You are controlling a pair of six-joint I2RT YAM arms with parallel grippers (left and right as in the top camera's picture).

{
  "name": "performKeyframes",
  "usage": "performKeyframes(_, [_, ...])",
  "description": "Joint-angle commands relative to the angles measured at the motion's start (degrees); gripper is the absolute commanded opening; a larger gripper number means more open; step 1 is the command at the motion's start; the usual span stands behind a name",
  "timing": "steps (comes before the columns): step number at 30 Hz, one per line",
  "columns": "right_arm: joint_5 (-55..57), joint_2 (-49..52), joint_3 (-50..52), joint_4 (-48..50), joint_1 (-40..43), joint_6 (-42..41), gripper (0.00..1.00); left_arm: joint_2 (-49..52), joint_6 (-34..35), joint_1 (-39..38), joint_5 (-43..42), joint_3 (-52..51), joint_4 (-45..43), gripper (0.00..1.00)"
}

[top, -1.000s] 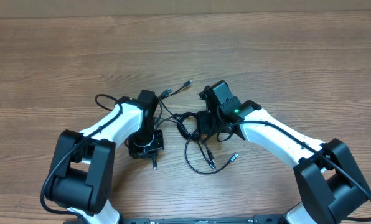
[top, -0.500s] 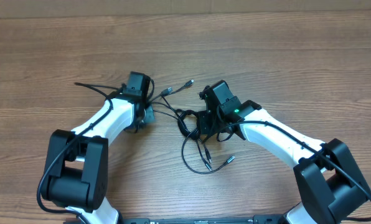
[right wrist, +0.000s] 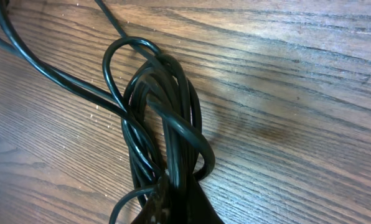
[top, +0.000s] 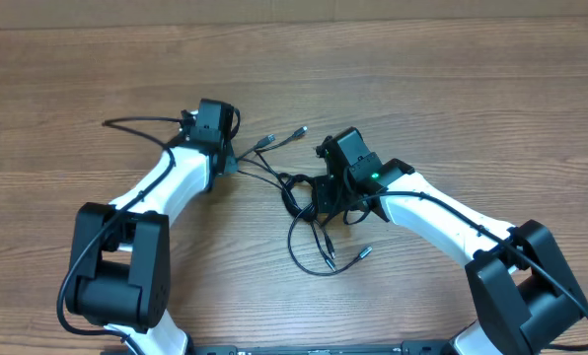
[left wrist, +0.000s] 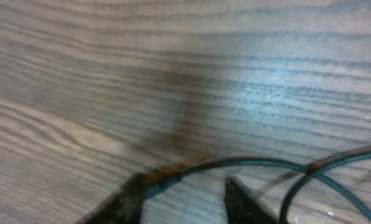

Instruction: Untangle cables

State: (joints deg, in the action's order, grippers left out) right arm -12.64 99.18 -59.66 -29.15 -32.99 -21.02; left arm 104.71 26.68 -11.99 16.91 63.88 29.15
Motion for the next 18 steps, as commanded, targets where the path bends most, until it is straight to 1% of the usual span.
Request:
performKeyframes(1, [-2.5,-0.5,-0.4,1.1,0.2,-1.8,0.04,-5.6,-0.3,0.2,-7.2,8.0,9.1,0.73])
performKeyframes(2, [-4.1,-0.5,-0.4,1.8,0.4,-2.5,0.04,-6.8,-0.3,0.3,-11.9,9.9,11.8,0.75])
performKeyframes(4, [-7.9,-0.5,-0.4,3.6,0.5,-3.0,0.04,-8.7,-1.1,0.5,-19.9,11.9,14.9,0.76])
performKeyframes(6, [-13.8,-0.5,-0.4,6.5,0.6,-3.0,0.04,-10.8,-4.7,0.5,-32.0,12.4,16.0,0.77])
performKeyframes(7, [-15.9,-0.5,-0.4,7.5,0.6,-3.4,0.04,-10.9,-5.4,0.5,-33.7,12.4,16.9,0.78])
performKeyframes(8, [-19.1,-0.5,-0.4,8.6,0.9,-5.3,0.04,-10.5,-5.5,0.5,-33.9,12.3,18.5,0.89])
performKeyframes(9, [-20.4,-0.5,-0.4,9.1,1.2,-6.3,0.04,-10.2,-5.6,0.6,-33.9,12.3,19.2,0.91])
performKeyframes(10, [-22.8,-0.5,-0.4,9.7,1.7,-7.4,0.04,-9.8,-5.5,0.9,-34.3,12.3,19.9,1.00])
performKeyframes(12, [-26.8,-0.5,-0.4,10.9,2.8,-7.7,0.04,-8.9,-7.4,1.7,-38.1,12.2,20.8,1.00])
performKeyframes(15, [-31.9,-0.5,-0.4,12.0,5.2,-8.7,0.04,-7.3,-12.1,4.0,-48.8,12.1,22.8,1.00])
performKeyframes(18, [-32.7,-0.5,-0.4,11.8,7.3,-10.7,0.04,-6.0,-15.4,6.1,-51.0,12.0,24.3,1.00])
